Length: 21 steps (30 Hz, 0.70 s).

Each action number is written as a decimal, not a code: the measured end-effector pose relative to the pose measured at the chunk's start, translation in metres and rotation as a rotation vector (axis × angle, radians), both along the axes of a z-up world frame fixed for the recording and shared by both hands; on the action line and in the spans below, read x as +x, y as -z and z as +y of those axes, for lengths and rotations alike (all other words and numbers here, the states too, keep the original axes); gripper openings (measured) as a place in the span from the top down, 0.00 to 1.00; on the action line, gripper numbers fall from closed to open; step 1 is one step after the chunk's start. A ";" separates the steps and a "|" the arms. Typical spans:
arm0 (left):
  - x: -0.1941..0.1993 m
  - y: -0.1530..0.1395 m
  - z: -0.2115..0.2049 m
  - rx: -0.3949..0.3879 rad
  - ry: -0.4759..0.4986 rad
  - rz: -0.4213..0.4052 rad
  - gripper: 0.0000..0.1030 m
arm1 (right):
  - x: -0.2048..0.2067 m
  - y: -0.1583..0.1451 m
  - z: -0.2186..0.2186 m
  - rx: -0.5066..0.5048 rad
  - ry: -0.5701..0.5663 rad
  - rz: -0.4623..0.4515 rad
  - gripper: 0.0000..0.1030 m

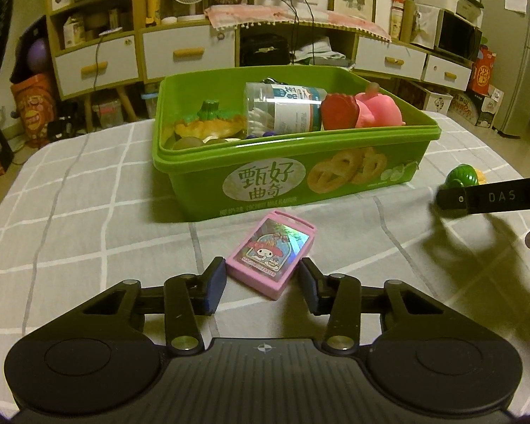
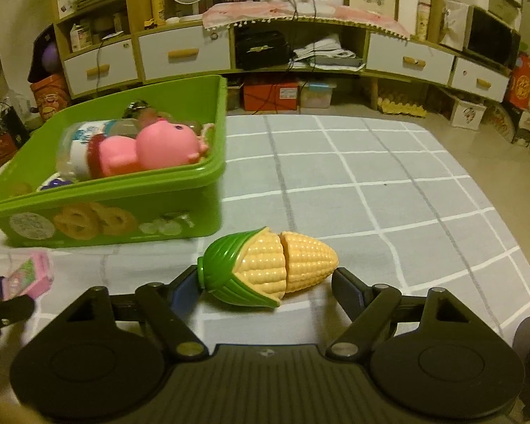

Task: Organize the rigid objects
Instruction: 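Carry the pink box and toy corn over the green bin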

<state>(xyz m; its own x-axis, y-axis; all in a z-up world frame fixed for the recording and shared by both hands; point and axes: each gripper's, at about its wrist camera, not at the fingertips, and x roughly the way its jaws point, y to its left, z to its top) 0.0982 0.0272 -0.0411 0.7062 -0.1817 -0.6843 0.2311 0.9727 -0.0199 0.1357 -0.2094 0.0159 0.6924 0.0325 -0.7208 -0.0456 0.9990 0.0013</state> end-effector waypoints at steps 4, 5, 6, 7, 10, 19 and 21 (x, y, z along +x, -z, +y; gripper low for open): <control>-0.001 -0.002 -0.001 -0.019 0.005 0.013 0.52 | -0.001 -0.007 0.005 0.063 -0.047 0.038 0.29; -0.001 -0.002 -0.001 -0.022 0.007 0.015 0.52 | -0.002 -0.009 0.006 0.077 -0.060 0.046 0.29; -0.001 -0.003 -0.002 -0.026 0.009 0.017 0.52 | -0.004 -0.010 0.008 0.087 -0.071 0.053 0.29; -0.001 -0.003 -0.002 -0.030 0.012 0.018 0.52 | -0.005 -0.012 0.010 0.096 -0.078 0.058 0.29; -0.003 -0.006 -0.003 -0.046 0.015 0.019 0.52 | -0.007 -0.017 0.012 0.138 -0.098 0.076 0.29; -0.007 -0.025 -0.005 -0.107 0.011 -0.012 0.52 | -0.008 -0.035 0.007 0.307 -0.090 0.104 0.29; -0.008 -0.030 -0.005 -0.119 0.012 -0.025 0.52 | -0.008 -0.040 0.006 0.330 -0.086 0.094 0.29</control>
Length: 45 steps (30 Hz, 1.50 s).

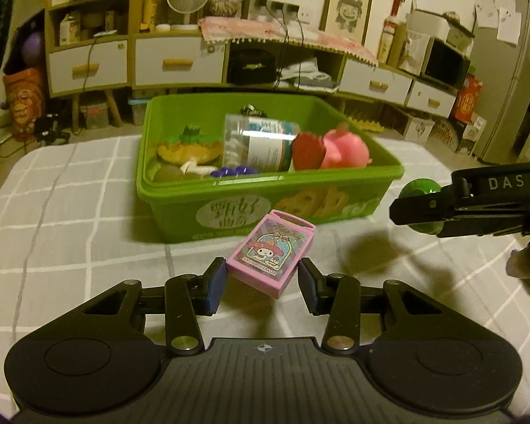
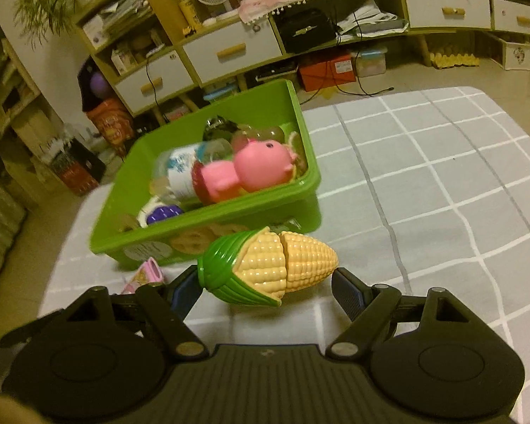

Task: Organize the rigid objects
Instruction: 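Carry the pink box and toy corn over the green bin, then lower the box and corn into the bin and open both grippers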

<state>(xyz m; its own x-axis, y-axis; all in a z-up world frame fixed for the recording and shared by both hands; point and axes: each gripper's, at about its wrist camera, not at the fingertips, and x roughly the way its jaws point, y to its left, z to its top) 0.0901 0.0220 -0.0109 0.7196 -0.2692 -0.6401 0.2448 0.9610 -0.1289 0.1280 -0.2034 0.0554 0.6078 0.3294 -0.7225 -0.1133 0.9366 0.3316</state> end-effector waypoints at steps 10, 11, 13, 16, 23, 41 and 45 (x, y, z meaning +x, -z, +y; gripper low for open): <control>0.013 -0.026 -0.002 -0.008 0.020 -0.047 0.52 | 0.005 -0.026 -0.002 0.023 0.012 -0.065 0.29; 0.018 -0.030 -0.002 -0.010 0.022 -0.053 0.52 | 0.008 -0.030 -0.001 0.026 0.014 -0.076 0.29; 0.028 -0.037 -0.004 -0.004 0.042 -0.053 0.52 | 0.015 -0.037 0.001 0.039 0.013 -0.092 0.29; 0.047 -0.042 -0.009 0.047 0.056 -0.043 0.52 | 0.030 -0.045 0.006 0.046 0.003 -0.123 0.29; 0.094 -0.036 -0.013 0.071 0.071 0.062 0.52 | 0.071 -0.048 0.020 0.033 -0.015 -0.122 0.29; 0.129 -0.016 -0.008 0.012 0.063 0.151 0.51 | 0.115 -0.021 0.039 -0.087 -0.032 -0.092 0.34; 0.127 -0.018 -0.004 -0.007 0.065 0.122 0.35 | 0.114 -0.021 0.034 -0.061 -0.024 -0.090 0.30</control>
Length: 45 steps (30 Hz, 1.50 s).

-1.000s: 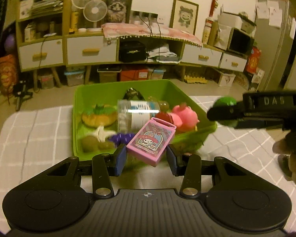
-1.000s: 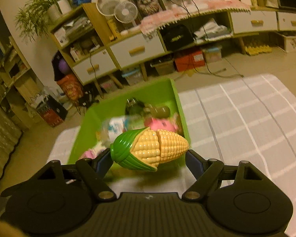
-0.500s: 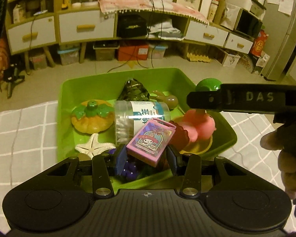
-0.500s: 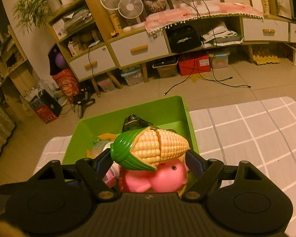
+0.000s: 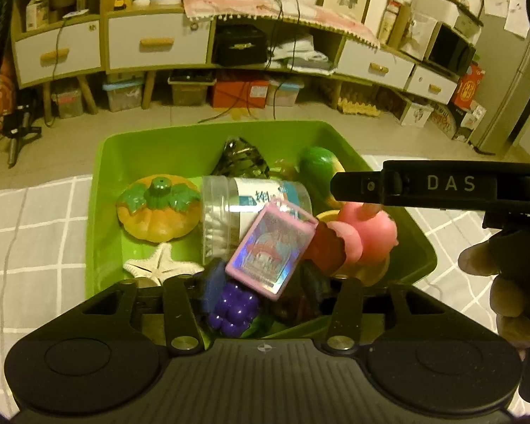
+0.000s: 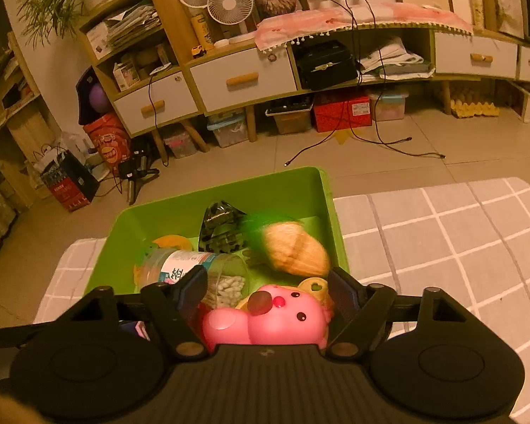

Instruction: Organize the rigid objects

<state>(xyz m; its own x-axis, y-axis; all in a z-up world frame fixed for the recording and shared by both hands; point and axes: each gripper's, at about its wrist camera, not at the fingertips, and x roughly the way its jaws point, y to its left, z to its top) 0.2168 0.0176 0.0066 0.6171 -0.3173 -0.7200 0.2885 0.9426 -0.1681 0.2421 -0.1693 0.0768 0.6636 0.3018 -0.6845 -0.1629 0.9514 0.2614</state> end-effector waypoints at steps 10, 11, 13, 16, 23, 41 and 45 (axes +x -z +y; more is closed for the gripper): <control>-0.024 -0.014 0.005 -0.060 -0.017 -0.039 0.11 | -0.022 -0.016 -0.016 0.039 0.036 0.013 0.23; -0.028 -0.016 0.004 -0.061 -0.022 -0.042 0.08 | -0.028 -0.019 -0.017 0.041 0.036 0.011 0.22; -0.039 -0.021 0.004 -0.051 -0.032 -0.054 0.05 | -0.038 -0.024 -0.017 0.038 0.032 0.005 0.20; -0.052 -0.027 0.006 -0.028 -0.053 -0.063 0.03 | -0.056 -0.034 -0.014 0.016 0.024 -0.010 0.19; -0.082 -0.042 0.018 -0.023 -0.145 -0.054 0.02 | -0.101 -0.050 -0.009 -0.018 0.009 -0.020 0.16; -0.138 -0.041 0.019 0.152 -0.316 0.001 0.02 | -0.177 -0.046 -0.012 -0.129 0.051 0.011 0.07; -0.137 -0.030 0.018 0.156 -0.319 0.026 0.02 | -0.179 -0.037 -0.015 -0.123 0.044 0.023 0.07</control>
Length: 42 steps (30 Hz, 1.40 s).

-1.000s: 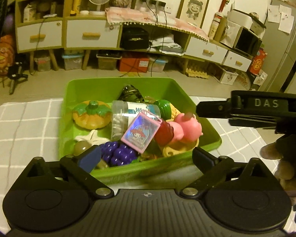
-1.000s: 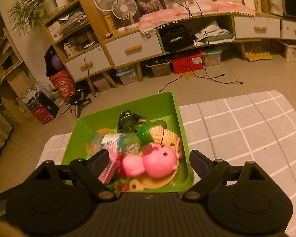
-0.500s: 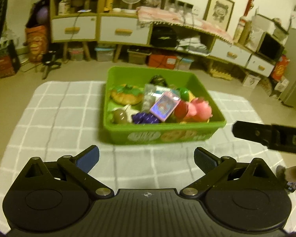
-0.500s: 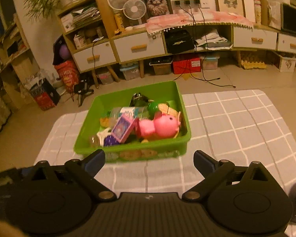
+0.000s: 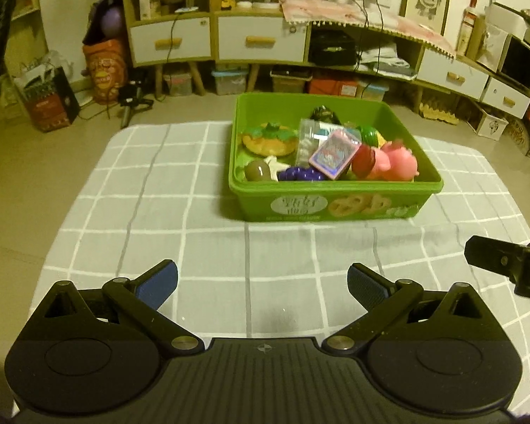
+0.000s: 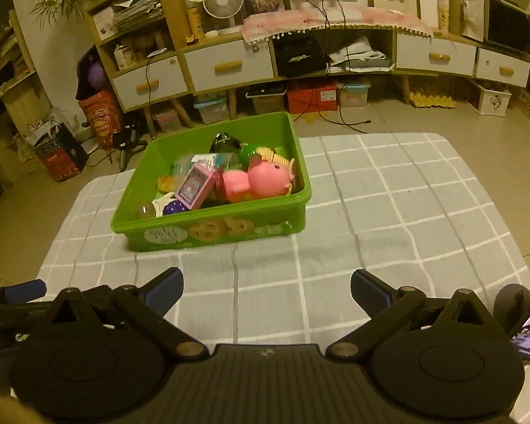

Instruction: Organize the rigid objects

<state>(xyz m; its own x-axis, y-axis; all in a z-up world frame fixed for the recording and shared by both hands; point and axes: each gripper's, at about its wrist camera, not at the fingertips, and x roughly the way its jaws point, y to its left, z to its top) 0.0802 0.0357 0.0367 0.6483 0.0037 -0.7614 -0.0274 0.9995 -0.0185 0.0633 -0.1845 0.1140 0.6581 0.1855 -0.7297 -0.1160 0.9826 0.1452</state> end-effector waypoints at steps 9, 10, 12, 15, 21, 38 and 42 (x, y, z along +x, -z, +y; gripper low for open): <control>-0.002 0.007 -0.003 -0.007 0.007 0.027 0.02 | -0.001 0.007 0.003 -0.045 0.009 -0.017 0.07; -0.002 0.006 -0.003 -0.006 0.006 0.025 0.02 | -0.001 0.006 0.003 -0.038 0.010 -0.016 0.07; -0.003 0.005 -0.004 0.001 0.006 0.017 0.02 | -0.002 0.005 0.002 -0.032 0.011 -0.018 0.07; -0.005 0.003 -0.006 0.016 0.004 0.002 0.02 | -0.003 0.005 0.002 -0.040 0.010 -0.022 0.07; -0.008 0.001 -0.011 0.027 0.018 -0.004 0.02 | -0.002 0.009 0.003 -0.048 0.016 -0.008 0.07; -0.008 0.002 -0.015 0.016 0.033 0.014 0.02 | -0.002 0.011 0.004 -0.059 0.014 -0.002 0.07; -0.008 0.003 -0.015 0.014 0.035 0.015 0.02 | -0.002 0.012 0.004 -0.062 0.011 0.001 0.07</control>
